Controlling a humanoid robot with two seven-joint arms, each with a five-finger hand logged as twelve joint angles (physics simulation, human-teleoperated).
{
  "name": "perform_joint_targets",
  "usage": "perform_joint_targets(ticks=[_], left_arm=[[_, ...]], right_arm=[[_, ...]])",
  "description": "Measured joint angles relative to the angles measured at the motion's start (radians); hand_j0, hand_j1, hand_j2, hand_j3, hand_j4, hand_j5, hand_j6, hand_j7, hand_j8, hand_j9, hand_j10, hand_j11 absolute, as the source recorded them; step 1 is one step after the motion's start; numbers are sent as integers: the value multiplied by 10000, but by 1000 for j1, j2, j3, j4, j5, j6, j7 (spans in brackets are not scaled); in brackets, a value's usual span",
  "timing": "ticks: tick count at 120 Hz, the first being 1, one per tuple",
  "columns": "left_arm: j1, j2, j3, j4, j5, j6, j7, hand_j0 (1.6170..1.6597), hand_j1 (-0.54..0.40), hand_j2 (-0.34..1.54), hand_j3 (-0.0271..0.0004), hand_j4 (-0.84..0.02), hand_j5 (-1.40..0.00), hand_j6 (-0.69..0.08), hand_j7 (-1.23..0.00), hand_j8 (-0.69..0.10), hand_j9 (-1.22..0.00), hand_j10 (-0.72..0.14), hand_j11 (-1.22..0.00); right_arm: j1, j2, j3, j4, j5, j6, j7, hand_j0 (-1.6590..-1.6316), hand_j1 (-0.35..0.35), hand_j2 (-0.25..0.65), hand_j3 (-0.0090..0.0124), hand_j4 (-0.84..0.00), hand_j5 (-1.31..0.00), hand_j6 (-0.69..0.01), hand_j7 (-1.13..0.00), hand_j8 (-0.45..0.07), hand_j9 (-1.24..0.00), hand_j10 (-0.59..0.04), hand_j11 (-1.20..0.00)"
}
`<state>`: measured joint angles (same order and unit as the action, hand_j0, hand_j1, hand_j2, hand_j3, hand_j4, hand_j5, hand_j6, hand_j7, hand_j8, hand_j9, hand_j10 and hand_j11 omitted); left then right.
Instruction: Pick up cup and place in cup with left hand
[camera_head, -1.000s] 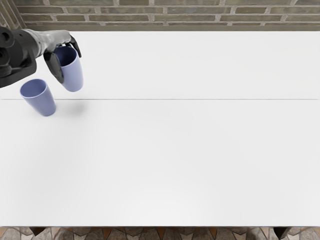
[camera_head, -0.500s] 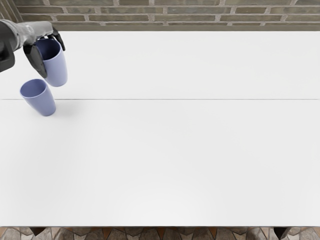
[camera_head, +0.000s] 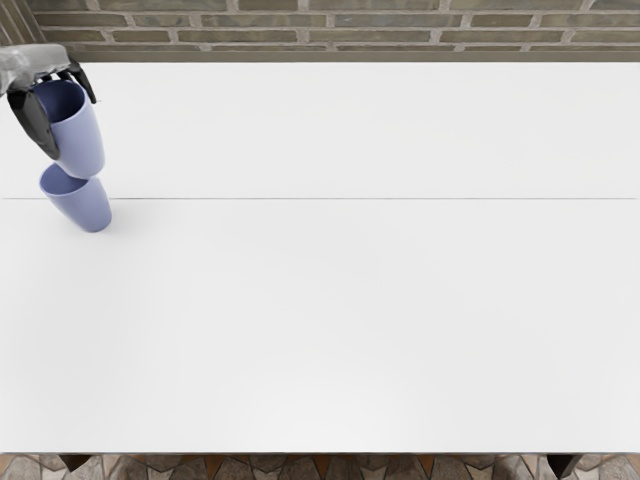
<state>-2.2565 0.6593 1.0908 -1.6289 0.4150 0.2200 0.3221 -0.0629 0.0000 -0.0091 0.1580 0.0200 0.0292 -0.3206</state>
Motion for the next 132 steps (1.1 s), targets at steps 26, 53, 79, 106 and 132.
perform_joint_targets(ticks=[26, 53, 79, 106, 132], left_arm=[[13, 6, 9, 20, 0, 0, 1, 16552, -845, 757, 0, -4563, -5876, -3247, -6031, -3311, -6045, -4448, -6050], [38, 2, 10, 54, 0, 1, 0, 16553, -781, 722, 0, -4550, -5847, -3308, -5998, -3372, -6014, -4436, -6019], [73, -4, 10, 87, 0, 1, 0, 16553, -798, 743, 0, -4559, -5824, -3312, -5986, -3387, -6010, -4430, -6016], [108, -17, 9, 118, 0, 2, 0, 16554, -838, 760, 0, -4562, -5798, -3266, -5951, -3322, -5994, -4428, -5998], [139, -41, 8, 153, -5, 3, -4, 16552, -659, 449, 0, -4529, -5800, -3463, -5924, -3561, -5954, -4422, -5958]], right_arm=[[0, 0, 0, 0, 0, 0, 0, -16581, -3491, 0, 0, -3, 0, -4, 0, -3, 0, -2, 0], [0, 0, 0, 0, 0, 0, 0, -16581, -3491, 0, 0, -3, 0, -4, 0, -3, 0, -2, 0], [0, 0, 0, 0, 0, 0, 0, -16581, -3491, 0, 0, -3, 0, -4, 0, -3, 0, -2, 0], [0, 0, 0, 0, 0, 0, 0, -16581, -3491, 0, 0, -3, 0, -4, 0, -3, 0, -3, 0], [0, 0, 0, 0, 0, 0, 0, -16581, -3491, 0, 0, -2, 0, -4, 0, -3, 0, -2, 0]])
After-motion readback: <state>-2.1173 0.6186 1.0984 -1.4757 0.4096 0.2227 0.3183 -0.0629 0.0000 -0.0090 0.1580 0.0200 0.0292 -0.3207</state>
